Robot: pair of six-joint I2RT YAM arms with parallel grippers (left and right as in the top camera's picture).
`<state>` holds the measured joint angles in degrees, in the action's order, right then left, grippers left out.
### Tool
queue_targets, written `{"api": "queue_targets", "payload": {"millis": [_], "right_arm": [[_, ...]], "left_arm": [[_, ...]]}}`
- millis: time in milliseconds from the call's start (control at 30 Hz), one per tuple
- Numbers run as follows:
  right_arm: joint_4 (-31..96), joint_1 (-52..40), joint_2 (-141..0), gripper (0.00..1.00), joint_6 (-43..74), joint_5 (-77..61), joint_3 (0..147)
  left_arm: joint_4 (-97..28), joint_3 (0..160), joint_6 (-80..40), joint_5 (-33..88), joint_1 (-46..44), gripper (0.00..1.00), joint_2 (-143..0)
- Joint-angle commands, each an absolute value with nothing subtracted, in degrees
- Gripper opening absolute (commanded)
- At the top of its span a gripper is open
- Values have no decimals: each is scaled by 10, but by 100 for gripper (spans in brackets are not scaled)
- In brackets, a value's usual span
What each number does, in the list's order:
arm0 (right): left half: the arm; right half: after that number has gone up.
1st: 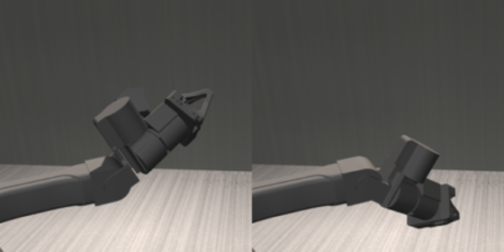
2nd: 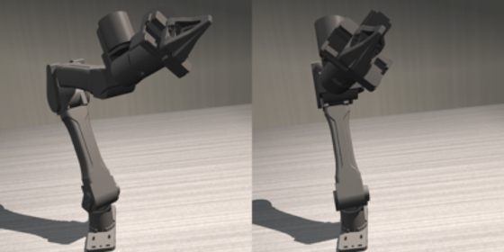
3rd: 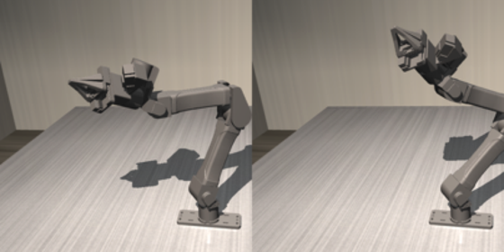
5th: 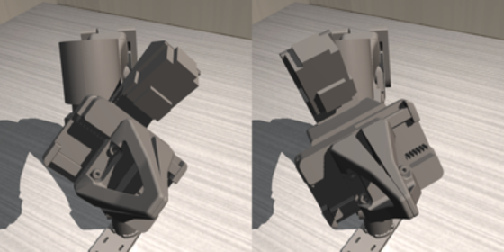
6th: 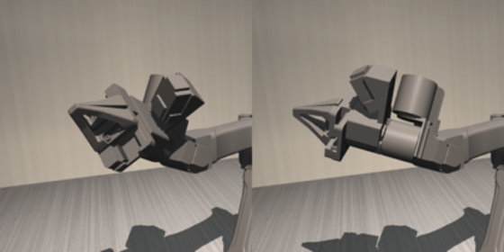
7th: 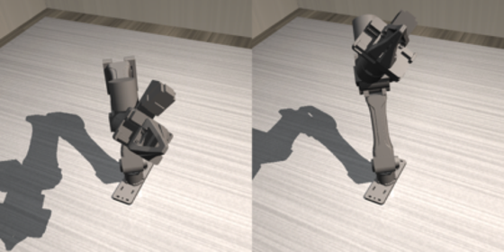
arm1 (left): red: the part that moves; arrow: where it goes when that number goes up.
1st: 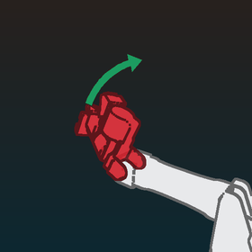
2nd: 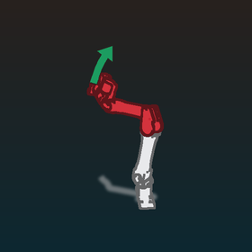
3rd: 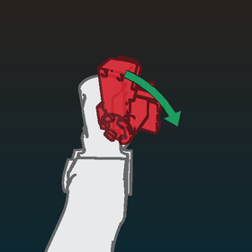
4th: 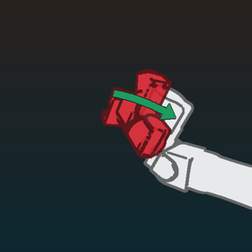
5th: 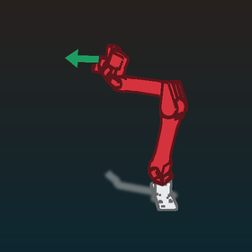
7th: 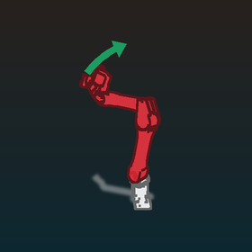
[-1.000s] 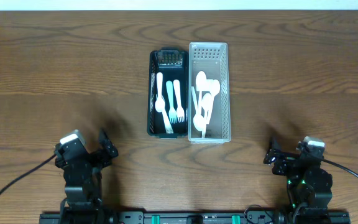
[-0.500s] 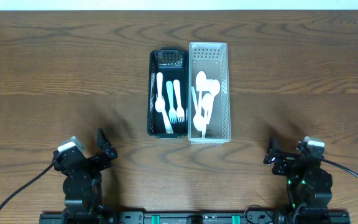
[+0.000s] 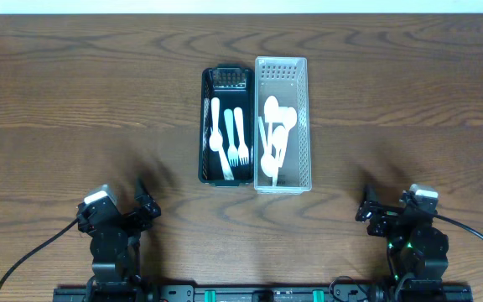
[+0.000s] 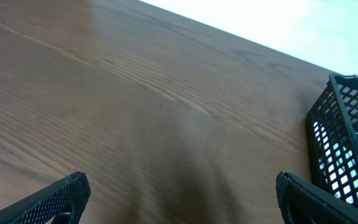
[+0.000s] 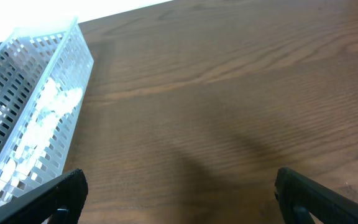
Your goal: Pack container
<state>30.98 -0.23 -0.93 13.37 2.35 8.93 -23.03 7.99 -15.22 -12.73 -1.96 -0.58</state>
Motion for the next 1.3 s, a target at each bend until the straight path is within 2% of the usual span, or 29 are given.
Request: {"api": "queue_targets", "payload": {"millis": [0,1267], "right_arm": [[310,3,-3,99,132,27,83],[310,3,-3,99,132,27,83]], "left_arm": [[-251,77,-156,-138,-17,98,-2],[-269,77,-156,-138,-17,98,-3]]}}
